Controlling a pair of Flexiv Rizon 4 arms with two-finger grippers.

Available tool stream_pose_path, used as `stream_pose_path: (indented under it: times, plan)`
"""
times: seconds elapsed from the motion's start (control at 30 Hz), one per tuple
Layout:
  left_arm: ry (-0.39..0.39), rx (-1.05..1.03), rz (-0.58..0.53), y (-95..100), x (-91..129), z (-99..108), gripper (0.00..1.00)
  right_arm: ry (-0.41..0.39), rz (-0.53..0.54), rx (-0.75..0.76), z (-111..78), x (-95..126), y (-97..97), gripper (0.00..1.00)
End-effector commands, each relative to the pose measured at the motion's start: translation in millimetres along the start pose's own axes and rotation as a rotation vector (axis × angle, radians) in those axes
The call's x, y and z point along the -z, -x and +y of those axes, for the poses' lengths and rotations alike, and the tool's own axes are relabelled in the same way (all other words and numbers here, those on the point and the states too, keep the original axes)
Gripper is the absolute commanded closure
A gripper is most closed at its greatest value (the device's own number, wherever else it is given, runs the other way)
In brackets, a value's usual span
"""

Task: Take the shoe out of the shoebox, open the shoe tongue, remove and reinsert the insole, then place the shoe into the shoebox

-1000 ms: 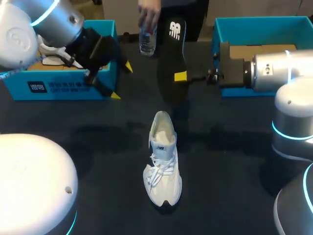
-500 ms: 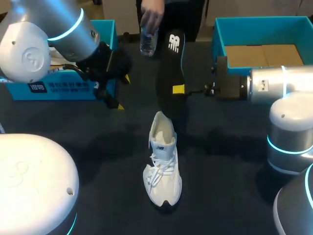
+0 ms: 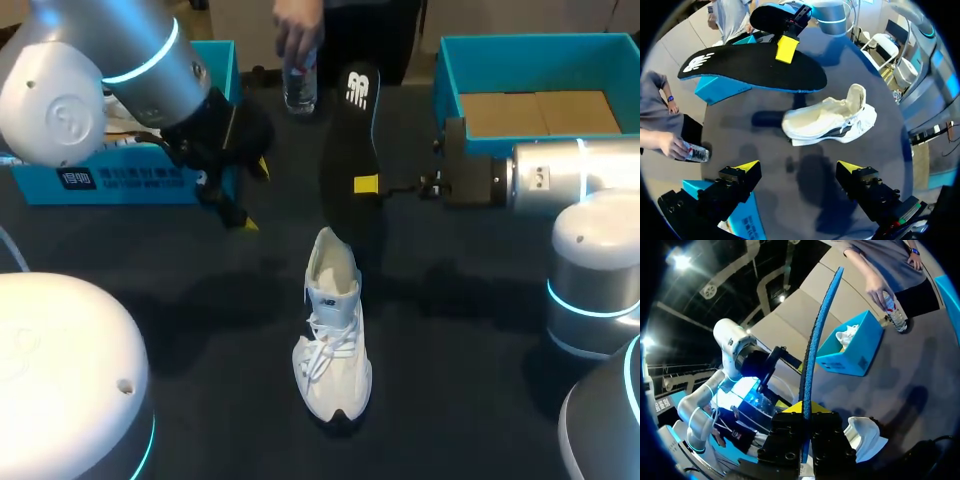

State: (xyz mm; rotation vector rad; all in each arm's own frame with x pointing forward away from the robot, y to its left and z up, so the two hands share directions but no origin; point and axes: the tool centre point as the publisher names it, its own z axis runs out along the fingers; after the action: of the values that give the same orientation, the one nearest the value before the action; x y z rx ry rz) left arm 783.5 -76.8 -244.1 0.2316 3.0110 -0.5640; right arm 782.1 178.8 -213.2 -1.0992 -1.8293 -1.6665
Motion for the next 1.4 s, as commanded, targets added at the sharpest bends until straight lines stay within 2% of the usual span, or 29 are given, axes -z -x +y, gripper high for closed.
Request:
stream_pose_path:
  times: [0.03,0.23,0.4,0.77,0.97,1.1,1.4]
  plan:
    - [-0.026,0.016,0.013,-0.4,-22,0,0.00,0.011,0.031,0.004,-8.1,-10,13.8,1.00]
    - [-0.092,0.042,0.058,-9.6,-30,4,0.00,0.013,0.069,0.011,-16.1,-19,23.2,1.00]
    - [-0.092,0.042,0.058,-9.6,-30,4,0.00,0.014,0.109,0.020,-21.3,-28,30.3,1.00]
    - [-0.092,0.042,0.058,-9.6,-30,4,0.00,0.014,0.109,0.020,-21.3,-28,30.3,1.00]
    - [-0.127,0.066,0.080,-24.7,-53,7,0.00,0.024,0.119,0.038,-26.8,-35,31.8,1.00]
    - [-0.137,0.066,0.074,-26.0,-63,8,0.00,0.040,0.130,0.043,-31.2,-37,35.9,1.00]
    - [-0.181,0.101,0.095,-29.9,-70,6,0.00,0.048,0.122,0.051,-36.4,-42,38.5,1.00]
